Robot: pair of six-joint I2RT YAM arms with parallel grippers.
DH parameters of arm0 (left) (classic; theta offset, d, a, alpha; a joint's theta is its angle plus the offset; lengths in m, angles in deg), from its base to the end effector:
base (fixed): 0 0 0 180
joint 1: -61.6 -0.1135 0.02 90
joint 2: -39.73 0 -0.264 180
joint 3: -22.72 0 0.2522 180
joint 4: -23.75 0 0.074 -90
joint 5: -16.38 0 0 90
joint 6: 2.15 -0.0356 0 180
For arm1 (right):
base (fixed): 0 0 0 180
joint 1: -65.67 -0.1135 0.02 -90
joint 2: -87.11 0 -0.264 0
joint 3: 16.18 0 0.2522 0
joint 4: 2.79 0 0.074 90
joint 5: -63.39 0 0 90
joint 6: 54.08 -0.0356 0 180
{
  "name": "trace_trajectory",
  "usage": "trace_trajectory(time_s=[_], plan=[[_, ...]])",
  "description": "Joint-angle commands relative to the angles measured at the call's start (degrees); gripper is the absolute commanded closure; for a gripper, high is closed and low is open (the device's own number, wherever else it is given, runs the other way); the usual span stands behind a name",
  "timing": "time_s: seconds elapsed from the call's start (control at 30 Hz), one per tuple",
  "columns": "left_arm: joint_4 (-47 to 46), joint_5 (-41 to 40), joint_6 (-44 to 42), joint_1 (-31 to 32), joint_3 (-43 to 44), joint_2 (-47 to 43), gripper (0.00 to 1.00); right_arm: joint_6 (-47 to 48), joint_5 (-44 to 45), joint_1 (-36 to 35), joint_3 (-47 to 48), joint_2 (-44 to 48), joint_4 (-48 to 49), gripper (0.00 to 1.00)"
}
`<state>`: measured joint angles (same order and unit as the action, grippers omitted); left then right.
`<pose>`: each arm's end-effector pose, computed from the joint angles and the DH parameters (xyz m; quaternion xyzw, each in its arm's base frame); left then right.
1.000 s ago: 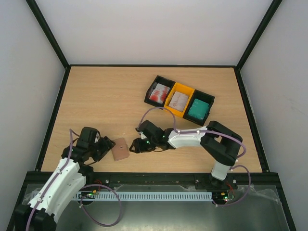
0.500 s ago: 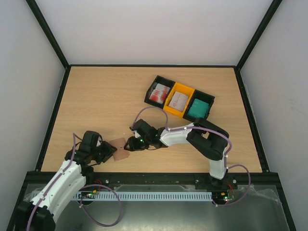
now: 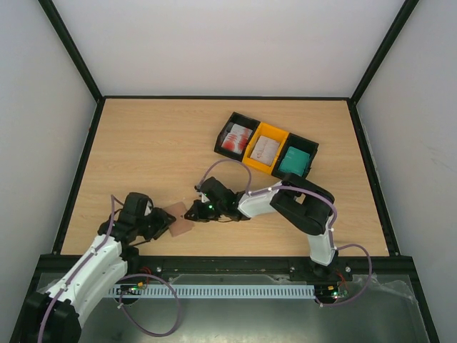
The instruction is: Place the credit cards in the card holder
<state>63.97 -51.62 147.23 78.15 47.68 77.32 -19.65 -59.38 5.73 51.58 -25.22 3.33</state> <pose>0.1127 -0.0474 0.1341 -0.2832 0.8884 -0.3350 0.1353 0.1744 0.3397 0.1161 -0.1555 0.8586 0.4884 0.0077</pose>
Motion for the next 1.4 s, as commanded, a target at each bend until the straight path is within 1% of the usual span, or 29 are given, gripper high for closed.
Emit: trace_trajectory(time_s=[0.0, 0.17, 0.27, 0.33, 0.47, 0.53, 0.63, 0.67, 0.77, 0.8, 0.87, 1.0, 1.1, 1.17, 1.37], plan=[[-1.8, -0.5, -0.7, 0.3, 1.0, 0.1, 0.52, -2.8, 3.2, 1.3, -3.1, 1.2, 5.1, 0.97], [-6.1, -1.4, -1.4, 0.2, 3.6, 0.8, 0.34, -3.9, 2.4, 5.2, -5.7, 4.8, 8.0, 0.98], [-9.0, -1.9, -0.9, 0.2, 4.2, 0.9, 0.27, -5.0, 0.2, 8.3, -7.2, 7.4, 9.7, 0.98], [-13.3, 0.1, 0.2, 0.2, 3.9, 1.1, 0.24, -5.4, -1.8, 10.2, -7.7, 9.1, 10.3, 0.98], [-25.4, 7.0, 1.7, 0.2, 4.8, 3.2, 0.15, -6.9, -6.2, 13.8, -9.2, 13.9, 11.9, 0.98], [-28.2, 9.6, 1.2, 0.2, 6.7, 4.7, 0.09, -9.0, -9.1, 15.6, -9.6, 15.7, 14.4, 0.98], [-29.6, 12.8, -0.6, 0.2, 10.0, 6.5, 0.01, -12.5, -12.1, 16.5, -9.5, 18.4, 18.8, 0.98], [-30.2, 13.8, -1.0, 0.2, 11.0, 7.0, 0.00, -13.1, -12.7, 16.5, -9.3, 19.4, 19.6, 0.98], [-33.2, 17.0, -0.4, 0.1, 13.5, 8.4, 0.00, -15.7, -15.0, 16.5, -9.7, 21.8, 22.9, 0.98], [-34.1, 18.0, 0.1, 0.1, 14.2, 8.8, 0.02, -16.2, -16.0, 16.5, -9.8, 22.4, 23.5, 0.98], [-36.5, 19.9, 1.9, 0.0, 14.8, 9.2, 0.11, -16.8, -17.8, 16.5, -9.7, 23.7, 24.6, 0.98], [-39.6, 21.5, 4.8, 0.1, 15.1, 8.3, 0.34, -17.6, -19.0, 16.8, -10.3, 25.9, 24.9, 0.98], [-39.5, 21.4, 4.7, 0.0, 15.1, 6.8, 0.45, -18.1, -19.5, 17.2, -10.9, 27.0, 25.1, 0.98], [-39.4, 21.1, 4.5, -0.2, 14.8, 6.0, 0.46, -17.9, -19.5, 17.4, -11.3, 27.7, 24.7, 0.98], [-40.1, 21.0, 4.9, -0.5, 14.1, 5.2, 0.45, -18.0, -19.6, 18.4, -12.7, 29.0, 24.4, 0.98]])
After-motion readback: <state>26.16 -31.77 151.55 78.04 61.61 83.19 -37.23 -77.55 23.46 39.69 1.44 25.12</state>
